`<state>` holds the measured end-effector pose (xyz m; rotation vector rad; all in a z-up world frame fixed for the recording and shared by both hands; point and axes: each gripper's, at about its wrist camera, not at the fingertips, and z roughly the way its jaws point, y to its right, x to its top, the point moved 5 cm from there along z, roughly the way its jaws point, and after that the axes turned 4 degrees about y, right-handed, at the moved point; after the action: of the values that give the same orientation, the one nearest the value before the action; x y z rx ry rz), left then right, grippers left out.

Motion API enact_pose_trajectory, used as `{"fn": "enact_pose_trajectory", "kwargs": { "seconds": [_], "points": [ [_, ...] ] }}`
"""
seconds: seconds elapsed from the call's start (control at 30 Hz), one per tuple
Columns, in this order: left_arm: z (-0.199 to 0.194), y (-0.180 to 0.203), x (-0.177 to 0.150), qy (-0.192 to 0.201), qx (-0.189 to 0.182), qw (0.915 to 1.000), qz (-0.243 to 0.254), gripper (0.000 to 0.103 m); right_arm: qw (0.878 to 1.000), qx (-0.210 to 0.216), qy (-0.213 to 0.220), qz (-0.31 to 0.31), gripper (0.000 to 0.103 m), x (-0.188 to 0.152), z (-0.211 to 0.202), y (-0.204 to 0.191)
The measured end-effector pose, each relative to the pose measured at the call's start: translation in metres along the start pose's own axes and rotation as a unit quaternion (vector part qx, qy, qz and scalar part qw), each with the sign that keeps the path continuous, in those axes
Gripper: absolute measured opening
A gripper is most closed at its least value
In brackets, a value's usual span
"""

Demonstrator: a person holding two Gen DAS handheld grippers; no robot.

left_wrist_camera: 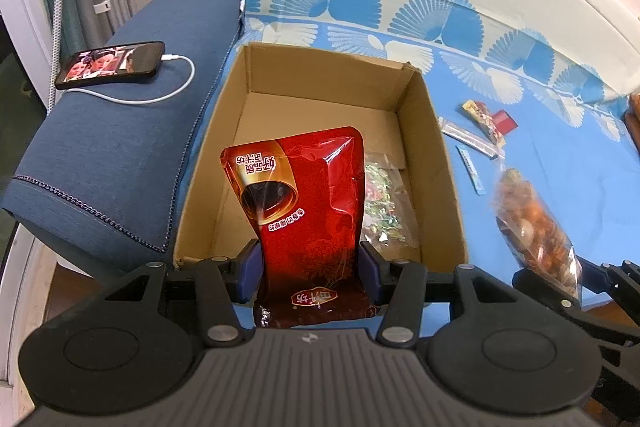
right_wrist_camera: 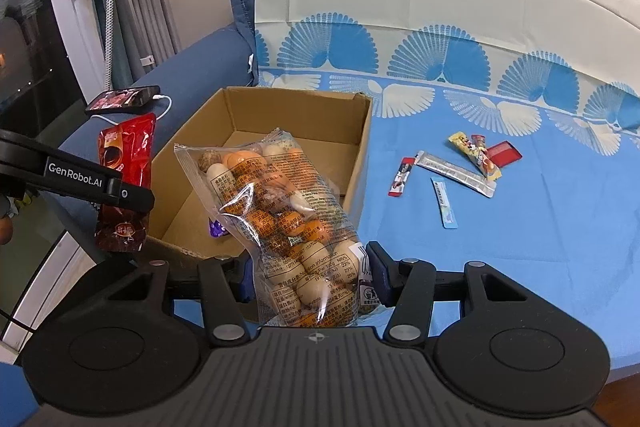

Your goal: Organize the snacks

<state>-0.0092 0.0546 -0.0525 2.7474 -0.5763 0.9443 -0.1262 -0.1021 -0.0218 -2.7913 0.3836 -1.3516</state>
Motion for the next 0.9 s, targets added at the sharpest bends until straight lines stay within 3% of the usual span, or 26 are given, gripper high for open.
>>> {"fn": "enact_pose_trajectory", "kwargs": {
  "seconds": [0.5,0.9],
  "points": [
    [0.014,-0.015,0.029,0.012,0.007,0.9999,-0.008,0.056,1.000,0.020,0.009,-0.008,0.056,0.032,0.028,-0.018],
    [0.052,-0.028,0.047,-0.006,0.018,0.9997,-0.013,0.056,0.999,0.038,-0.010,0.005,0.056,0.051,0.074,-0.026]
  ]
}}
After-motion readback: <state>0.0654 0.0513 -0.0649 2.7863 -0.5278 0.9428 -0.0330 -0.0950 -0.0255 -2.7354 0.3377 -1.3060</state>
